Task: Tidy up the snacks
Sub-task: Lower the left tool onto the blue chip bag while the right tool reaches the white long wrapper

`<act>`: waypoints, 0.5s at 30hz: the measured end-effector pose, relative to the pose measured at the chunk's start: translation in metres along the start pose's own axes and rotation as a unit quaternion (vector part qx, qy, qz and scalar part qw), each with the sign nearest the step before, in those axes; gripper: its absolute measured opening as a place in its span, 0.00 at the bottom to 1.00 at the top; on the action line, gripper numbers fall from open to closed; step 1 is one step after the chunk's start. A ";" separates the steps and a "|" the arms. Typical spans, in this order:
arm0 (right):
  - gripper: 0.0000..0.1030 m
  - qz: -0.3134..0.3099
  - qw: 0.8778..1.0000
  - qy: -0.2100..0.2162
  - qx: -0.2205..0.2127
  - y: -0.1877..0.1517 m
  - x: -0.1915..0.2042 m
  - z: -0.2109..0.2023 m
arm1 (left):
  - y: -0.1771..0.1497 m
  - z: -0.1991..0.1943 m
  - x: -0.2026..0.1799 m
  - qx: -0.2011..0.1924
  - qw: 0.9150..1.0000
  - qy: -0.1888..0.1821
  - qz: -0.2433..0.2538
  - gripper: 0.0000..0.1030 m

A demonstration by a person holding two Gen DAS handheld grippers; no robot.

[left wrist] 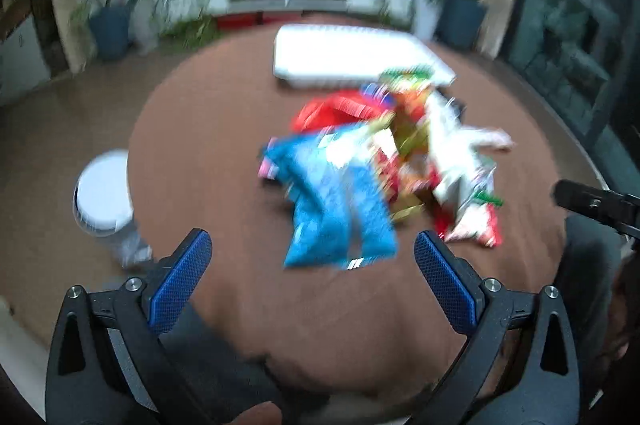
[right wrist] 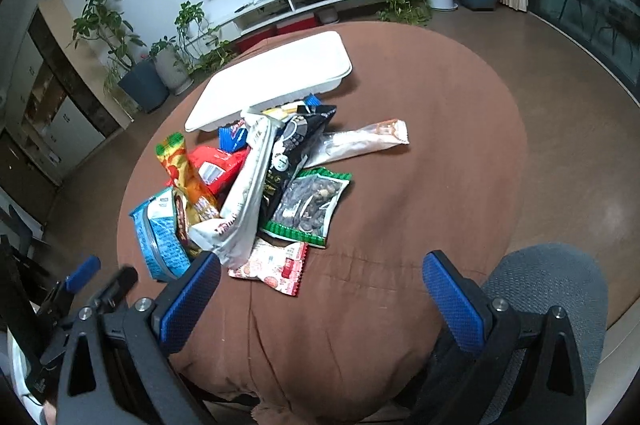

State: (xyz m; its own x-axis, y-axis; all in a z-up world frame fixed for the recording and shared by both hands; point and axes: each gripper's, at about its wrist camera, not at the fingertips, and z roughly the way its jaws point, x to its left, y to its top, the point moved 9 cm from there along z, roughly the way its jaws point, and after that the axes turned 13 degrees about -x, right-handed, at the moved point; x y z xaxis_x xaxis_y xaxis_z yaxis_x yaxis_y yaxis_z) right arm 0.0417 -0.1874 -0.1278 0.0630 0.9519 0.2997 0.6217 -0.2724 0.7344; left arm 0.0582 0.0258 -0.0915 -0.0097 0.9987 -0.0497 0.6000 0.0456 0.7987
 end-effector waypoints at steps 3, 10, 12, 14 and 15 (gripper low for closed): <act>0.99 0.005 1.000 0.022 0.016 -0.005 0.004 0.001 | 0.000 0.007 0.012 0.016 1.000 0.023 -0.010 1.00; 0.95 0.009 0.999 0.024 0.037 -0.004 -0.004 0.005 | 0.010 0.024 0.009 0.029 0.999 0.024 -0.021 1.00; 0.95 0.008 0.999 0.022 0.041 -0.001 -0.006 0.004 | 0.014 0.030 0.005 0.028 0.999 0.019 -0.022 1.00; 0.95 0.005 0.999 0.023 0.048 0.002 -0.006 0.004 | 0.016 0.037 0.000 0.029 0.999 0.001 -0.028 1.00; 0.95 -0.002 0.998 0.028 0.051 0.002 -0.002 0.003 | 0.017 0.041 -0.003 0.031 0.999 -0.008 -0.032 1.00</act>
State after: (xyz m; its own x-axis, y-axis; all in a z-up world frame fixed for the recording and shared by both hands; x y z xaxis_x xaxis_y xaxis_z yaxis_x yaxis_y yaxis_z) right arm 0.0452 -0.1900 -0.1283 0.0189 0.9431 0.3320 0.6977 -0.2503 0.6713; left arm 0.1013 0.0223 -0.1019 -0.0373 0.9932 -0.1101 0.6467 0.1079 0.7550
